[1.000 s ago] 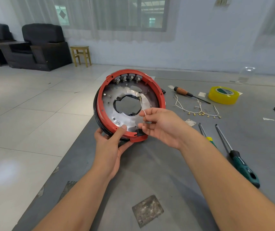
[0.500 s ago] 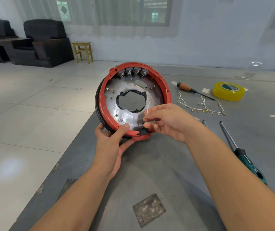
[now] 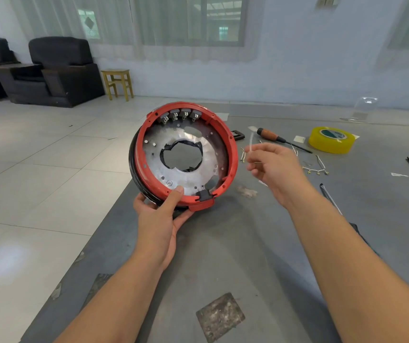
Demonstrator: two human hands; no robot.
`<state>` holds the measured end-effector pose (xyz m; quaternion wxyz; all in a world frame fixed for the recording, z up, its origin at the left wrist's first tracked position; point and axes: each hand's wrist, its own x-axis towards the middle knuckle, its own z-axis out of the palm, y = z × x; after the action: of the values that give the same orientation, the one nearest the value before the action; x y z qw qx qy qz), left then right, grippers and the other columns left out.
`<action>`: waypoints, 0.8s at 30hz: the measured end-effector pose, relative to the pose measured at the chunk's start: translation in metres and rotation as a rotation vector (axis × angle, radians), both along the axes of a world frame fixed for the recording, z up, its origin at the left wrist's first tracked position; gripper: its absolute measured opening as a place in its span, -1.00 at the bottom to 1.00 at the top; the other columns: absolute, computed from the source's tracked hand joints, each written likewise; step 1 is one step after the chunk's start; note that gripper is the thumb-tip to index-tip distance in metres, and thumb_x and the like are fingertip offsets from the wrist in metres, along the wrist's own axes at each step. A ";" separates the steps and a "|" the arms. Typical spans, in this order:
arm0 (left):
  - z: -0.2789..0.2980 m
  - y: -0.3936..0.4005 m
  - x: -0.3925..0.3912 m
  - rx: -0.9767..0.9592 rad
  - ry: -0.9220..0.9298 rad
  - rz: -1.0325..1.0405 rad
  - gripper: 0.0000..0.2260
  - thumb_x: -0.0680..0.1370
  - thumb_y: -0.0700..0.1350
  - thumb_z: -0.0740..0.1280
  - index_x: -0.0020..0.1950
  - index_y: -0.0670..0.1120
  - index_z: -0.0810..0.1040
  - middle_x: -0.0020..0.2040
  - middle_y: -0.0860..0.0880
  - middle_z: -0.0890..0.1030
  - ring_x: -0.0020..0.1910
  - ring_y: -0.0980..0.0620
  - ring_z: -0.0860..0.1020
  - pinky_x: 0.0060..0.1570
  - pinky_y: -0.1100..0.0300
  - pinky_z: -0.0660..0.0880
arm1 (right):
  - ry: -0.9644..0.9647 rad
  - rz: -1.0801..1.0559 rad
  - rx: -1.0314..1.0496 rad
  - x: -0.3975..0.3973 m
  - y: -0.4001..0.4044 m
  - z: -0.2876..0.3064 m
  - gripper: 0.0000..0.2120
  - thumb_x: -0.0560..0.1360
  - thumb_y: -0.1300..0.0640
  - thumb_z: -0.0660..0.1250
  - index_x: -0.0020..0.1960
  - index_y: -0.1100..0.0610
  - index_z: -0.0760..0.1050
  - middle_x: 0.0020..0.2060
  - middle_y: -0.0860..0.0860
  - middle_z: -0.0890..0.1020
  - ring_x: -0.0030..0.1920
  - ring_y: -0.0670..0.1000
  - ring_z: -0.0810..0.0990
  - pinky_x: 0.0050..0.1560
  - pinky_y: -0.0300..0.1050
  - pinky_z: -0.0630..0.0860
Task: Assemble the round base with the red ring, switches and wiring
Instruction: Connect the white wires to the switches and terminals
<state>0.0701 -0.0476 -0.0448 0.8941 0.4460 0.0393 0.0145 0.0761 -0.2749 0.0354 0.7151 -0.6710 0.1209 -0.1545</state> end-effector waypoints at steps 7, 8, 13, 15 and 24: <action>0.002 -0.006 0.006 0.035 -0.019 0.003 -0.41 0.53 -0.21 0.55 0.43 0.00 0.31 0.32 -0.08 0.58 0.14 -0.02 0.72 0.01 -0.08 0.71 | 0.355 -0.284 -0.586 0.058 -0.082 -0.027 -0.81 0.49 0.31 0.34 -0.13 0.11 0.70 -0.16 0.11 0.73 -0.08 0.12 0.68 0.09 0.04 0.65; 0.002 -0.006 0.006 0.032 -0.022 0.001 -0.42 0.53 -0.21 0.55 0.42 0.00 0.32 0.32 -0.09 0.58 0.15 -0.02 0.72 0.02 -0.08 0.70 | 0.392 -0.319 -0.694 0.066 -0.093 -0.025 -0.80 0.49 0.30 0.33 -0.07 0.12 0.71 -0.12 0.11 0.73 0.00 0.13 0.68 0.06 -0.01 0.63; 0.000 -0.007 0.010 0.025 -0.032 0.000 -0.44 0.53 -0.21 0.55 0.39 0.03 0.33 0.33 -0.07 0.58 0.13 -0.02 0.73 -0.01 -0.05 0.71 | 0.468 -0.432 -0.964 0.100 -0.124 -0.023 -0.77 0.62 0.16 0.29 0.18 0.20 0.65 0.06 0.17 0.70 0.09 0.17 0.66 0.02 -0.04 0.62; -0.001 -0.006 0.011 0.026 -0.038 0.005 -0.42 0.53 -0.21 0.54 0.41 0.04 0.32 0.33 -0.08 0.58 0.13 -0.04 0.73 0.00 -0.05 0.71 | 0.493 -0.430 -1.015 0.112 -0.129 -0.027 -0.77 0.63 0.15 0.30 0.19 0.22 0.64 0.07 0.18 0.68 0.06 0.18 0.67 -0.02 -0.05 0.62; -0.003 -0.006 0.009 0.030 -0.035 0.013 -0.47 0.51 -0.20 0.54 0.36 0.05 0.37 0.34 -0.09 0.59 0.13 -0.08 0.73 0.02 -0.05 0.71 | 0.563 -0.404 -1.165 0.135 -0.131 -0.043 -0.79 0.59 0.20 0.33 0.17 0.20 0.65 0.04 0.20 0.67 0.10 0.22 0.63 0.06 -0.01 0.63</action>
<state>0.0787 -0.0532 -0.0483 0.8877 0.4587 0.0263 0.0286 0.2116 -0.4056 -0.0077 0.1350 -0.9257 0.3225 -0.1442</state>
